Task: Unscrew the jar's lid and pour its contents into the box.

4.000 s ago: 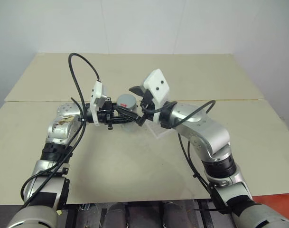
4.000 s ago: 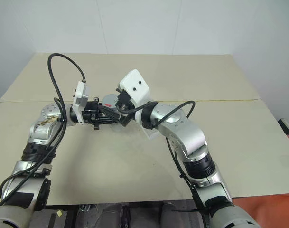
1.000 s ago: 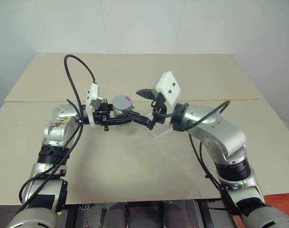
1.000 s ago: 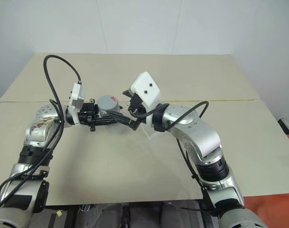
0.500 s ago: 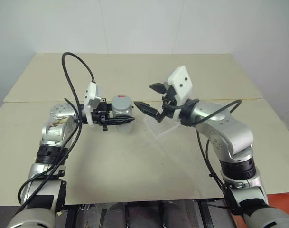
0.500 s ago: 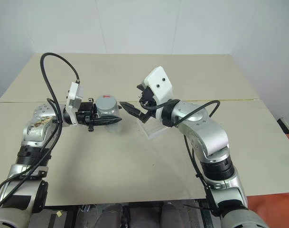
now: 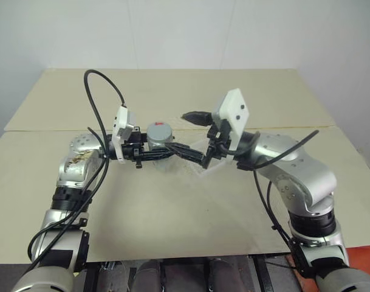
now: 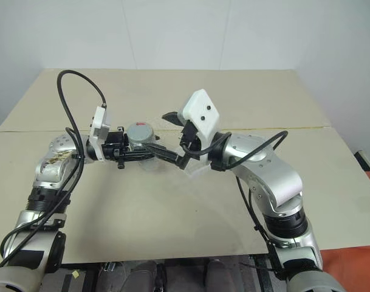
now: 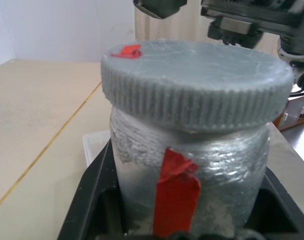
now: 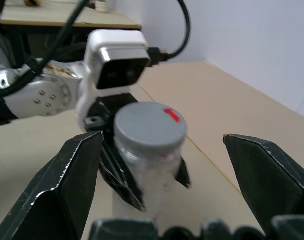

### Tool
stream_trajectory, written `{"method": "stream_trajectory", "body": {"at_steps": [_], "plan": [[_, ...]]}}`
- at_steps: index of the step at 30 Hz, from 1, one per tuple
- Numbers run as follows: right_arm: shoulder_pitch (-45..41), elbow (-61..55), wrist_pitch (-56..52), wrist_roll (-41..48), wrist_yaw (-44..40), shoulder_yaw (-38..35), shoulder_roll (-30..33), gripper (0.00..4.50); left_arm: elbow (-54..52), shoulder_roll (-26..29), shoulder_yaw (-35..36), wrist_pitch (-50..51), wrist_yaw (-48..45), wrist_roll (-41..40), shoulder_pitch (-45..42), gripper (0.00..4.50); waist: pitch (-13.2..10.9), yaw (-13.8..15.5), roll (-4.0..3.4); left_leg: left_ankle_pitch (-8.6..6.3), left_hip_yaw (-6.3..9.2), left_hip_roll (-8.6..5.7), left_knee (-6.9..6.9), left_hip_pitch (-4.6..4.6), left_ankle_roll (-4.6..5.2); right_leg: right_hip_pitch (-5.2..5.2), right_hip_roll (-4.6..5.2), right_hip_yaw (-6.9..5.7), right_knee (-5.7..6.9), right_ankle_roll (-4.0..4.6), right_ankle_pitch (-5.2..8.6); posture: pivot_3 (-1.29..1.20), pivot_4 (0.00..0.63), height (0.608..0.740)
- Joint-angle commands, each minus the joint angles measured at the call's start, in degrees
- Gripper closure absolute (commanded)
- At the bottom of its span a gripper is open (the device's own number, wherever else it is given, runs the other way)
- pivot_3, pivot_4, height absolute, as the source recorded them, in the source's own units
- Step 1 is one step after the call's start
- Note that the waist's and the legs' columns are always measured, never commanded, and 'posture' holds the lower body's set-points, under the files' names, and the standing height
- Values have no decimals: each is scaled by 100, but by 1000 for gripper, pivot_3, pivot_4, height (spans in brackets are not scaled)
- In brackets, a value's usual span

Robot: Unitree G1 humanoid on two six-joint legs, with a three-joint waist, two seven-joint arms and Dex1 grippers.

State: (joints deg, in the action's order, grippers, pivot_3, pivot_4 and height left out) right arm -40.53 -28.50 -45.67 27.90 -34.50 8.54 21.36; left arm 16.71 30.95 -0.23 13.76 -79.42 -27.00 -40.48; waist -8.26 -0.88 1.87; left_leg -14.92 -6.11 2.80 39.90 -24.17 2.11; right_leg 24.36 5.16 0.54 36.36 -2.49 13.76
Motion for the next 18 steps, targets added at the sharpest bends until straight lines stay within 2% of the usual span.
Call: {"method": "stream_trajectory", "body": {"at_steps": [1,6,18], "plan": [[-316,76,131,-125,217,165,-271,39,-55,-30,28,-96,6,15,-129,2544,0,-3,0,0,0,0,0,0,0,1,0,0,0,0,0,0,150,740],[-572,525,142,-430,541,355,-664,39,-47,-43,30,-114,-14,15,-135,2544,0,14,0,16,-2,-2,0,-2,-27,0,2,-1,-4,0,0,0,150,740],[-767,1105,182,-891,823,473,-1097,39,-123,-27,49,-86,20,-4,-84,2544,0,4,0,18,-2,0,0,-5,-31,1,2,-2,-4,0,0,0,150,740]]}}
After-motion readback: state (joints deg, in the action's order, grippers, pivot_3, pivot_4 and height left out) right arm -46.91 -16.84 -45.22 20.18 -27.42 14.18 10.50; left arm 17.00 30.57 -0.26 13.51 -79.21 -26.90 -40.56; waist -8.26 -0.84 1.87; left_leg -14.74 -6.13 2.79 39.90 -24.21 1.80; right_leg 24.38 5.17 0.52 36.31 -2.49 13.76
